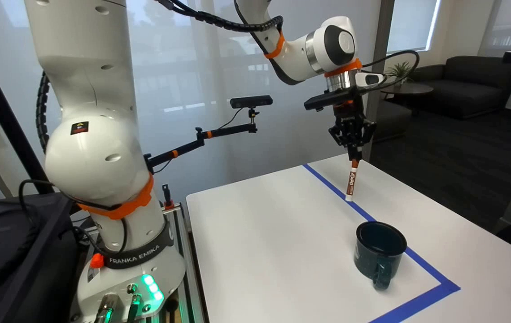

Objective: Put the marker on the table

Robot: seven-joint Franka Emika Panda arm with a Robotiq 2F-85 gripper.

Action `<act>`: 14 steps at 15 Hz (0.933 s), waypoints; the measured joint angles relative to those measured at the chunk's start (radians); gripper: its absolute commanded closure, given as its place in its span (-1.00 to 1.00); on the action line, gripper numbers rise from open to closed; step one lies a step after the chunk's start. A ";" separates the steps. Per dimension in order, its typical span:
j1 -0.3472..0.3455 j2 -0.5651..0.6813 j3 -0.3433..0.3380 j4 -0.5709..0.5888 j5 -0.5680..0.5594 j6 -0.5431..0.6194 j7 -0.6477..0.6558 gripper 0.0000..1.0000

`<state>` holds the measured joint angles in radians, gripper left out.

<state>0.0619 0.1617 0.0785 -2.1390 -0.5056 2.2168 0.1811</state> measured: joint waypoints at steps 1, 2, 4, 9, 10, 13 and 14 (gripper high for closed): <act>0.002 0.018 -0.002 0.003 -0.002 0.014 -0.021 0.91; 0.004 0.037 -0.005 0.007 -0.010 0.028 -0.038 0.91; 0.005 0.072 -0.012 0.012 -0.033 0.048 -0.059 0.91; 0.017 0.152 -0.041 0.020 -0.124 0.111 -0.069 0.91; 0.020 0.166 -0.046 0.021 -0.140 0.122 -0.069 0.91; 0.029 0.208 -0.056 0.023 -0.171 0.158 -0.069 0.91; 0.031 0.220 -0.058 0.026 -0.175 0.167 -0.072 0.91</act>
<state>0.0933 0.3820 0.0208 -2.1128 -0.6802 2.3841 0.1092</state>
